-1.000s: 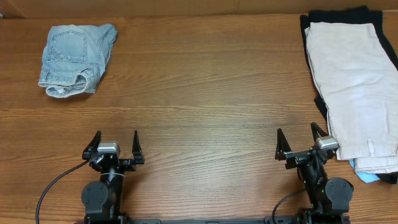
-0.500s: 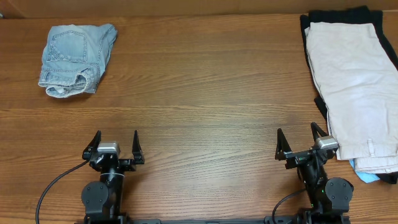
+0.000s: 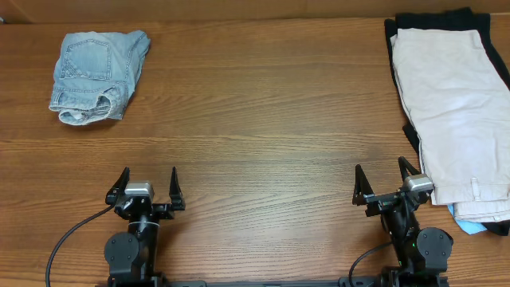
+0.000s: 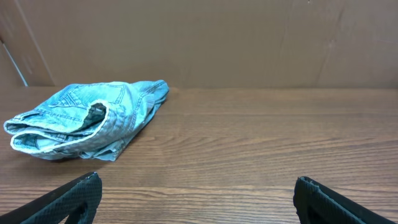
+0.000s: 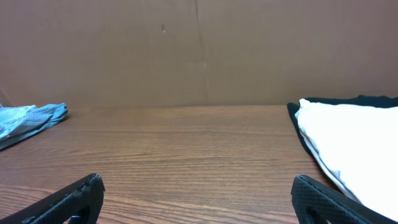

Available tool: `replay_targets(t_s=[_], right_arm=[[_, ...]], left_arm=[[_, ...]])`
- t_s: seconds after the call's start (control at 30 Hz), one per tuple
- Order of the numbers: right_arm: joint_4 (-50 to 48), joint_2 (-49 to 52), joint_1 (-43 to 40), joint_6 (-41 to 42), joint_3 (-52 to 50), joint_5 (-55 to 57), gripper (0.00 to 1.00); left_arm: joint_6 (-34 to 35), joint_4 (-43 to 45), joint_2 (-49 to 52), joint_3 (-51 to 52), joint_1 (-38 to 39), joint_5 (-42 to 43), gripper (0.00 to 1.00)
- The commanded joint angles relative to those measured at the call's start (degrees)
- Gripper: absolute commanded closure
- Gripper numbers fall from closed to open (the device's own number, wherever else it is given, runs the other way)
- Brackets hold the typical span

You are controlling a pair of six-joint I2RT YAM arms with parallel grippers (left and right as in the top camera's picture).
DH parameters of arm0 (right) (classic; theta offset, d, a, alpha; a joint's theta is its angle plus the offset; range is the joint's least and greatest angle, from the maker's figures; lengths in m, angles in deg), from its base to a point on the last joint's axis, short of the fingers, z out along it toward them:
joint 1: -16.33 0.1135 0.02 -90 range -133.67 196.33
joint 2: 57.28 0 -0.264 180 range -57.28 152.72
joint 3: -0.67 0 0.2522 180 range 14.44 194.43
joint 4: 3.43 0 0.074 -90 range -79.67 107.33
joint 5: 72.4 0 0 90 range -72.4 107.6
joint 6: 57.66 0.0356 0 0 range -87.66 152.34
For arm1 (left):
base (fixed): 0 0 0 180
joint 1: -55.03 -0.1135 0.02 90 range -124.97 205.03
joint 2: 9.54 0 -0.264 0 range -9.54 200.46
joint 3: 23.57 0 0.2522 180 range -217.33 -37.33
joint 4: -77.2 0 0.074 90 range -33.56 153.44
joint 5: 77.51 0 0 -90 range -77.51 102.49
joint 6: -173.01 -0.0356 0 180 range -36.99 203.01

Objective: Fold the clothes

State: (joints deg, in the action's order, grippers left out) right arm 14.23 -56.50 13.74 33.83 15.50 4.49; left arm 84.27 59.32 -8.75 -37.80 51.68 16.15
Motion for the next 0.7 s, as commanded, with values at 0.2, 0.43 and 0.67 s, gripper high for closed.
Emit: replay_targets(t_s=[0.2, 0.43, 0.67], right_arm=[[-6.21, -0.5, 0.02, 0.61, -0.55, -0.09, 0.0], [-8.98, -0.31, 0.0, 1.75, 6.45, -0.09, 0.0], [-0.15, 5.42, 0.0, 1.44, 19.17, -0.07, 0.0]], left_arm=[[0.48, 0.76, -0.11, -1.51, 0.37, 0.39, 0.0], [0.48, -2.69, 5.01, -11.34, 0.37, 0.24, 0.0], [0.46, -4.2, 22.21, -25.24, 0.37, 1.86, 0.0]])
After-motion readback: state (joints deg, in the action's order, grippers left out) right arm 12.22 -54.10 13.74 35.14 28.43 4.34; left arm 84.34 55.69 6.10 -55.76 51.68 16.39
